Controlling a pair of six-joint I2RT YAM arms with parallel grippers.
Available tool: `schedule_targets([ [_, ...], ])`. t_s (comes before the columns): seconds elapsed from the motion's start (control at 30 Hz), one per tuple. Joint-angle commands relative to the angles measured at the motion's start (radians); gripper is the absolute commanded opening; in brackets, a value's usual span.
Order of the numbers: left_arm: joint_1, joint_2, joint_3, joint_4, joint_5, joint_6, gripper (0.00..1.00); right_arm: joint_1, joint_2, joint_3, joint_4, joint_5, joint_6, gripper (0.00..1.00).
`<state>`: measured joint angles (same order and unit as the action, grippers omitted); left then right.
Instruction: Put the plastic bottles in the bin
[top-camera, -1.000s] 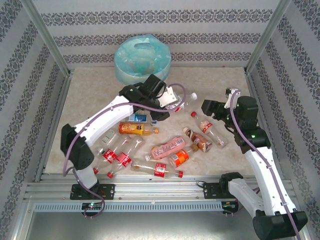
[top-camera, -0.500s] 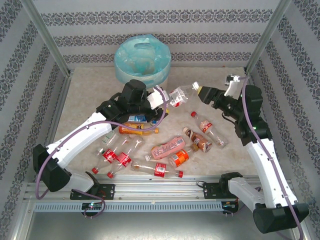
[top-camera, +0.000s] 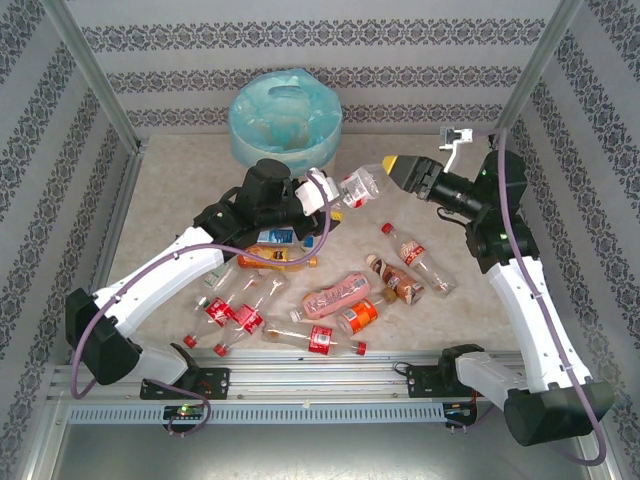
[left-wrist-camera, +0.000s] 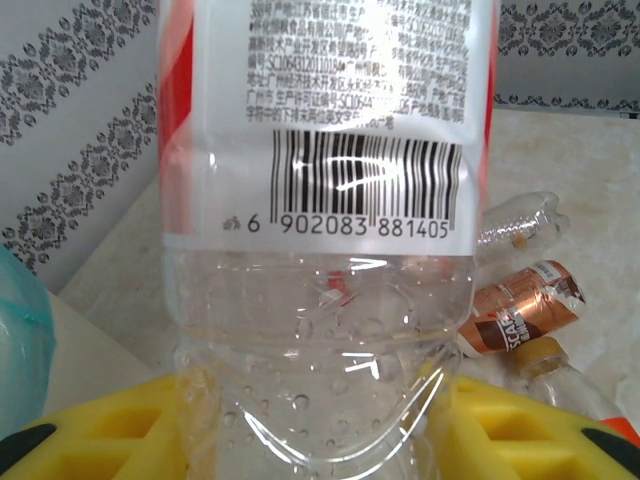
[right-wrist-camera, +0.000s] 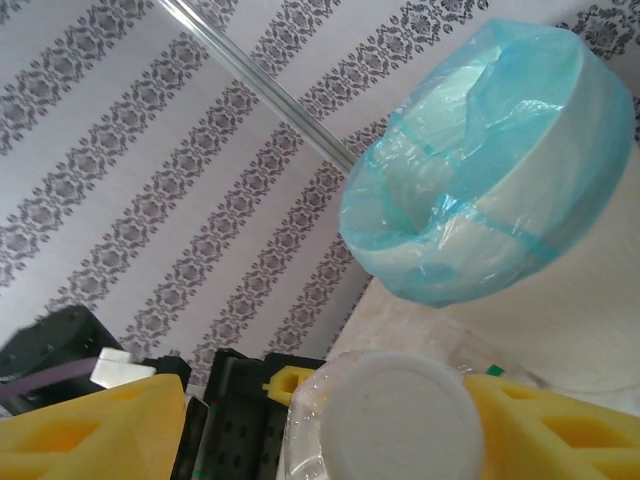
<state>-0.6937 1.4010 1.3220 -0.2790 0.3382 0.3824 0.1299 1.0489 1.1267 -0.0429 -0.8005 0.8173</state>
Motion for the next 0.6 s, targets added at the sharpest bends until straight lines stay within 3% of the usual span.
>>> schedule_targets([
  [0.0,-0.001,-0.041,-0.02,0.082,0.003,0.014,0.49,0.015,-0.017,-0.024,0.105,-0.028,0.133,0.7],
  [0.2,-0.001,-0.059,-0.038,0.117,0.048,-0.006,0.48,0.068,-0.06,-0.018,0.044,0.053,0.071,0.61],
  [0.37,-0.003,-0.073,-0.04,0.092,0.071,-0.025,0.49,0.138,-0.078,0.084,-0.283,0.26,-0.181,0.43],
  [0.43,-0.003,-0.074,-0.038,0.08,0.078,-0.024,0.49,0.176,-0.07,0.123,-0.365,0.334,-0.27,0.42],
  [0.57,-0.004,-0.076,-0.025,0.05,0.083,-0.017,0.49,0.227,-0.019,0.229,-0.488,0.359,-0.379,0.41],
])
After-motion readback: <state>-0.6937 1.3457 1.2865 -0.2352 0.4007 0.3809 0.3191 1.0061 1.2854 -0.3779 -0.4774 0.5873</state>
